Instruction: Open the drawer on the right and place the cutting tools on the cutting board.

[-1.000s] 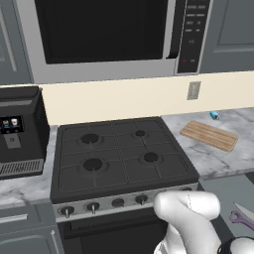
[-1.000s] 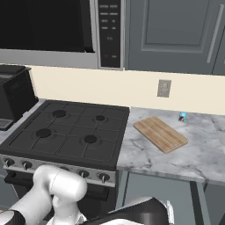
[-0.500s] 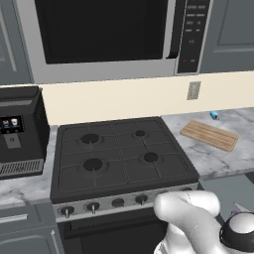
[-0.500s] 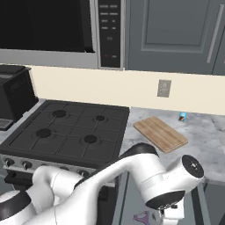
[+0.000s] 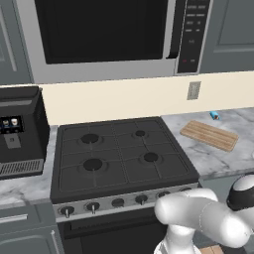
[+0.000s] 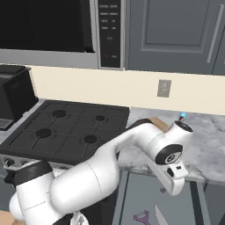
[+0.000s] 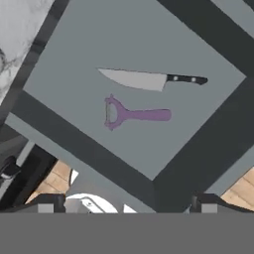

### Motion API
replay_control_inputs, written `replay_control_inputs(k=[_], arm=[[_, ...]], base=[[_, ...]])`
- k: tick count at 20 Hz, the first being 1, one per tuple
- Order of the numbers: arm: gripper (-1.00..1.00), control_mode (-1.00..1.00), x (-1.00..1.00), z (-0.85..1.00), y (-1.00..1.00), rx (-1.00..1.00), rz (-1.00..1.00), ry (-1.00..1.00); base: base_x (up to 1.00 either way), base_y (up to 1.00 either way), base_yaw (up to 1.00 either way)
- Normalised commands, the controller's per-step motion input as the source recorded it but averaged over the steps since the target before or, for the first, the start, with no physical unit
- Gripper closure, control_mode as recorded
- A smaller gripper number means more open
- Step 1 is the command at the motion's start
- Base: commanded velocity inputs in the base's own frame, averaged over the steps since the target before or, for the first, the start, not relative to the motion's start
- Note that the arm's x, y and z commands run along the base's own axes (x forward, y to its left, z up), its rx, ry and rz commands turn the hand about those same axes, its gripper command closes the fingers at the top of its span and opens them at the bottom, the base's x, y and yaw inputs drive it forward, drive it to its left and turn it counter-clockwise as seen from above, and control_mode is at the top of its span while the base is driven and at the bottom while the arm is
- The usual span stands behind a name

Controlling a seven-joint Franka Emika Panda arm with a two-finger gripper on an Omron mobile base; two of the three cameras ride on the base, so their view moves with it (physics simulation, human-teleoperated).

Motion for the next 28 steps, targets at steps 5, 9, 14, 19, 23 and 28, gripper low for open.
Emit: replay_control_inputs(k=[5,9,14,19,23,28], arm=[[-1.00,-1.00,0.02,-0.01,-0.05,0.00,0.09,0.00],[-1.00,-1.00,-0.52,-0.51,0.00,-0.07,0.11,-0.11],[-1.00,-1.00,-0.55,-0.47,0.01,-0.02,0.24,-0.21],[-1.00,-1.00,-0.07,-0.42,0.16,-0.03,0.41,-0.23],[-1.00,-1.00,0.06,-0.54,0.37,-0.13,0.51,-0.22],[-1.00,-1.00,0.05,-0.31,0.10,-0.08,0.40,-0.04]], base=[[0.00,0.00,0.00],[0.00,0.00,0.00],[0.00,0.00,0.00],[0.00,0.00,0.00],[0.00,0.00,0.00],[0.00,0.00,0.00]])
